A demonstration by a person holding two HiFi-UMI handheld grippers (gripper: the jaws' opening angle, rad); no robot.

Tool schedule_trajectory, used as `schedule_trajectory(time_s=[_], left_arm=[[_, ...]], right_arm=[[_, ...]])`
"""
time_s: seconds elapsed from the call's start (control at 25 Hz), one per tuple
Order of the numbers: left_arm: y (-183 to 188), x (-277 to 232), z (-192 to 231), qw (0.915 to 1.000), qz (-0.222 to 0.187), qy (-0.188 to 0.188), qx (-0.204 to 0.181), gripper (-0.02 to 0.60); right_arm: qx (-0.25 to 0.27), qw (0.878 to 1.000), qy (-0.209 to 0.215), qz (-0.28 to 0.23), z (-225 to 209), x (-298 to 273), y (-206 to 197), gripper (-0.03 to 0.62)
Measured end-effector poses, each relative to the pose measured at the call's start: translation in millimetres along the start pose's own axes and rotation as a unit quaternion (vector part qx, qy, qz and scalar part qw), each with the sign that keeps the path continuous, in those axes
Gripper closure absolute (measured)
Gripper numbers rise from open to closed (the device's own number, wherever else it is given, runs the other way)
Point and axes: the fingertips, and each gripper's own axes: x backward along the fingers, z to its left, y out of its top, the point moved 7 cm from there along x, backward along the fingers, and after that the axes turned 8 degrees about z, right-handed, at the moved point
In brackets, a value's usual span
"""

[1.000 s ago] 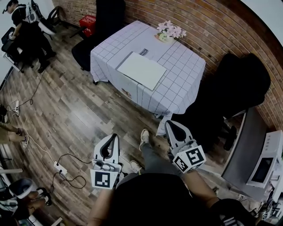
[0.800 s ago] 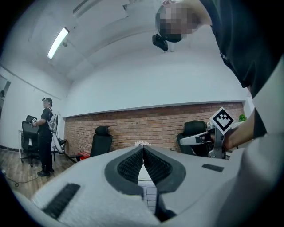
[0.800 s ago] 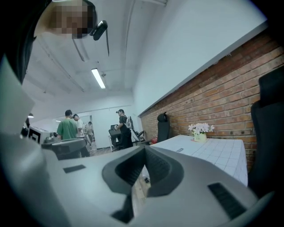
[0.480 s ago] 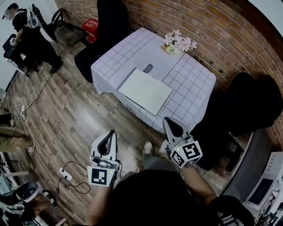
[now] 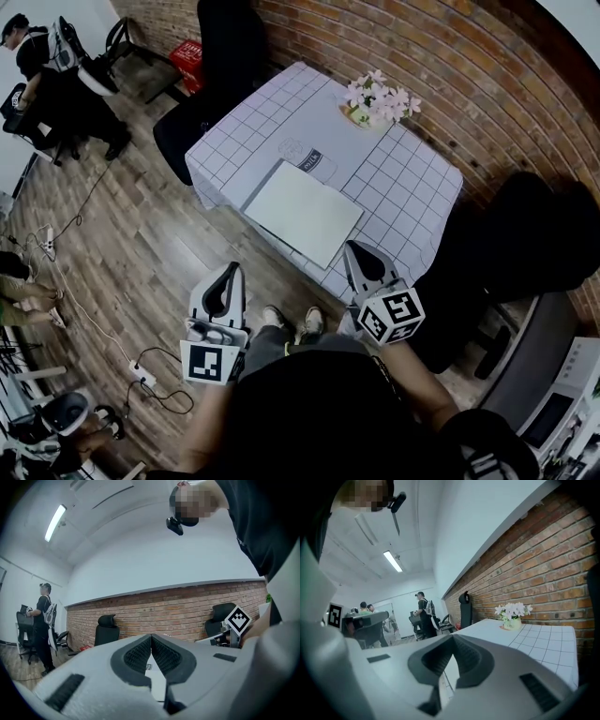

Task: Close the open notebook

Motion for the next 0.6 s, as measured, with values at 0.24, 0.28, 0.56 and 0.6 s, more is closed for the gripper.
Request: schedule_trajectory(time_s=[0.24,0.28,0.56,0.6], left_arm=[[-9.3,-30.5,23.9,0.9993,0.004,-0.033,0.017,0.555],[-8.9,-35.4,28.8,0.999,0.003,-0.039,0.021,0.555],[-11.9,-57.3,57.9,0.9978,0.005,-0.058,0.031,0.555],[-14.2,-59.2,60.9,0.9977,0.007,-0.059,0.032,0.555]], right_arm=[[-0.008,0.999,-0.041,0.017,-8.2,-21.1,-5.0,0.58],[-0.012,0.998,-0.051,0.021,-9.5,-22.3,-5.7,0.58],[-0.027,0.994,-0.095,0.055,-21.3,-37.2,-20.9,0.58],[-0.03,0.993,-0.1,0.061,-23.8,-39.9,-25.3,0.58]])
